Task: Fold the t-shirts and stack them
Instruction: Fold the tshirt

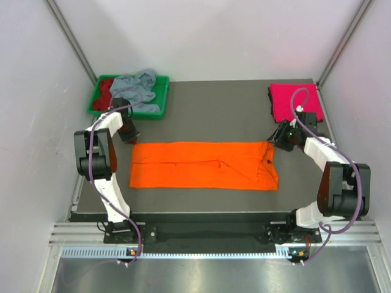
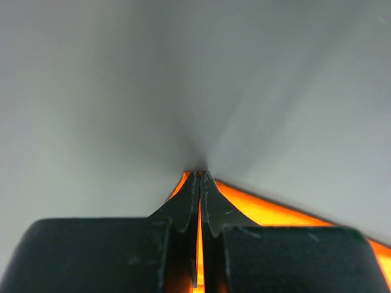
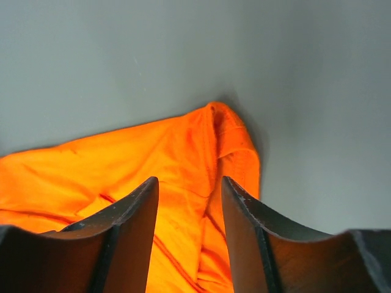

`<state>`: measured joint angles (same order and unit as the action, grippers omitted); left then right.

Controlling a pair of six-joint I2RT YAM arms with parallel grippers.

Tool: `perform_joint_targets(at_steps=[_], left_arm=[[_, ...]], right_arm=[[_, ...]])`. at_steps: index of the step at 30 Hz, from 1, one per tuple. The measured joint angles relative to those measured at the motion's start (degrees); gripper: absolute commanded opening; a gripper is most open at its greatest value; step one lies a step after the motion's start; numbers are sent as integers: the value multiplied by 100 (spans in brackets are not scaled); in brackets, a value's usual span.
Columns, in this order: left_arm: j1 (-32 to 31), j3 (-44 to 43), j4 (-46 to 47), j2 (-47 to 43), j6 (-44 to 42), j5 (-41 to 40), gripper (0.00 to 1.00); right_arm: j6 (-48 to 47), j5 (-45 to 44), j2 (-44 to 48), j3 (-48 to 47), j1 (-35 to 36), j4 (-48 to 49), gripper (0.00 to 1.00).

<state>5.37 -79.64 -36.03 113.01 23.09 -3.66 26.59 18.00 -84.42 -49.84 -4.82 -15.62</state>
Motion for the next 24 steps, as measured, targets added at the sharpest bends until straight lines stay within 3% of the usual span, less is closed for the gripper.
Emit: perform_joint_targets(at_steps=[11,24], left_arm=[[623,-2,4,-2,125,-330,0],[872,90,17,-59,199,-654,0]], right_arm=[[-466,-44,-837,-310,144,61,45],[-988,1097,-2280,-1423,498,286,54]])
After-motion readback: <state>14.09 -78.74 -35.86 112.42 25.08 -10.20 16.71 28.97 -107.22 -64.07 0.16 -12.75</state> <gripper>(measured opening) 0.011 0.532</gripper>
